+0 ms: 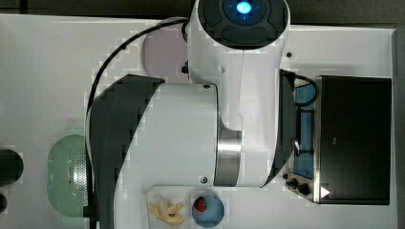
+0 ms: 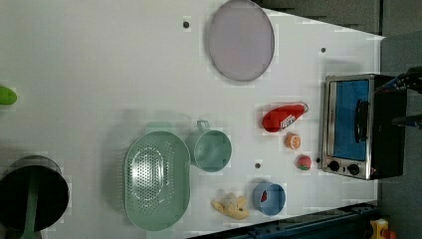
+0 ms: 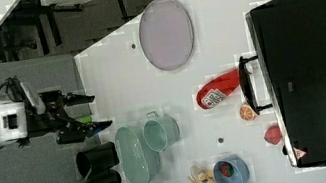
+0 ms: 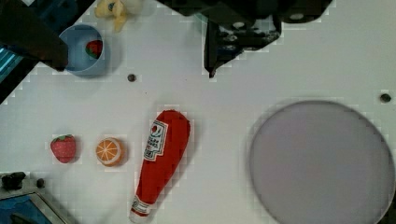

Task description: Pick Ketchup from oven and place it on table.

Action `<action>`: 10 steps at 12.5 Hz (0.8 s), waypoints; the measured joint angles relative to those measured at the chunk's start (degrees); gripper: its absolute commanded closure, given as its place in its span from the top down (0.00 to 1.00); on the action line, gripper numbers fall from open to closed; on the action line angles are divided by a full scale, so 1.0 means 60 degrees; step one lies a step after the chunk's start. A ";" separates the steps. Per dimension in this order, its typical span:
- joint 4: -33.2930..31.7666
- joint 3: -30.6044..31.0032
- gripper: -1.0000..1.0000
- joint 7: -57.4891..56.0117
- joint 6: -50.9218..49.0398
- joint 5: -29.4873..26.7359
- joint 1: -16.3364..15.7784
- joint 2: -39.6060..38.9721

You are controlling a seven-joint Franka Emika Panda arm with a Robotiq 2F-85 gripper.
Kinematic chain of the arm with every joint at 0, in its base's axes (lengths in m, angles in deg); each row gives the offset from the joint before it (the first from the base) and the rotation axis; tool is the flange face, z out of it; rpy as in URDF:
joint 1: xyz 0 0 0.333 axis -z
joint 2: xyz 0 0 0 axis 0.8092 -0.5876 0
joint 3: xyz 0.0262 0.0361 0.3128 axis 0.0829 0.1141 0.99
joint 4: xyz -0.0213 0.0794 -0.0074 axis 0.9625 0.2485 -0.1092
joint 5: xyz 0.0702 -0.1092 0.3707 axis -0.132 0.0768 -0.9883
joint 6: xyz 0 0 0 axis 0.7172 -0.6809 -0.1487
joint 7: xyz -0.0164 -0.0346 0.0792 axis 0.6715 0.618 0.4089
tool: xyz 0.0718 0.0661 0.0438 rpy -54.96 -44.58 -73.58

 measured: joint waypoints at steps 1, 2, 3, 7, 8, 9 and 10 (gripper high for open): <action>0.0112 0.0000 1.00 0.0000 0.0157 0.0012 0.0000 0.0004; 0.0168 -0.0035 1.00 -0.0001 0.0179 0.0140 0.0003 0.0059; 0.0270 -0.0126 1.00 -0.0002 -0.0047 0.0139 -0.0082 0.0041; -0.0047 -0.0328 1.00 0.0009 0.0030 -0.0088 -0.0135 0.0066; 0.0037 -0.0404 1.00 0.0020 0.0050 -0.0053 -0.0203 0.0089; 0.0009 -0.0322 1.00 0.0020 0.0077 -0.0066 -0.0143 0.0116; -0.0028 -0.0319 1.00 0.0020 0.0079 -0.0244 -0.0181 0.0082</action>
